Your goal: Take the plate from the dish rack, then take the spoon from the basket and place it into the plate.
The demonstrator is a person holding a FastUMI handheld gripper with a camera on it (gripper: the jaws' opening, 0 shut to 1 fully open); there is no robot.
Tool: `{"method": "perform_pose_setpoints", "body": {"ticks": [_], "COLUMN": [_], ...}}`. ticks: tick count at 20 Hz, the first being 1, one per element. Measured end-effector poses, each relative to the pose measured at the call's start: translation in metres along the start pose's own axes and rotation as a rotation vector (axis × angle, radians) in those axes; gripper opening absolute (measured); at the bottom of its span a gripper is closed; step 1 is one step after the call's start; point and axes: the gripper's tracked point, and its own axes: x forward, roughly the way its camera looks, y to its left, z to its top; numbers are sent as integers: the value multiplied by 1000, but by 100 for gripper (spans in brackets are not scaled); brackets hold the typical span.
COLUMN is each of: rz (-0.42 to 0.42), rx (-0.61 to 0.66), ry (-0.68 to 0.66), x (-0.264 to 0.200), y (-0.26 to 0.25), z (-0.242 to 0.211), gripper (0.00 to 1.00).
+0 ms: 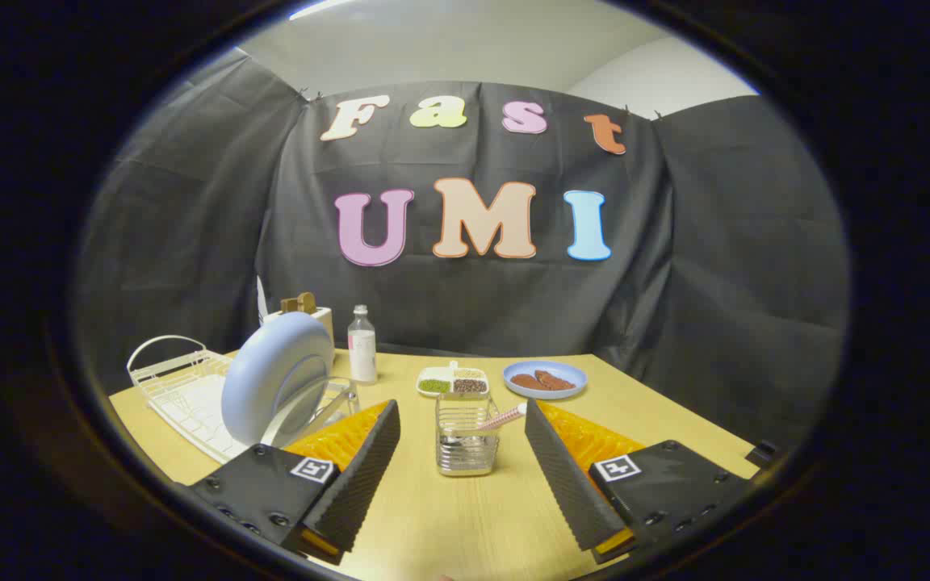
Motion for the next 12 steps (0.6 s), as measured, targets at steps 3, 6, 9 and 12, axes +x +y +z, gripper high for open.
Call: {"method": "perform_pose_setpoints", "body": {"ticks": [3,6,9,12], "rz": [4,21,-4,-46], "rx": [-2,8,-27,-53], "ry": [-3,-12,-12,1], "x": [-4,-4,-4,1], "y": [8,20,20,20], "z": [2,10,20,28], "gripper": [100,100,100,100]}}
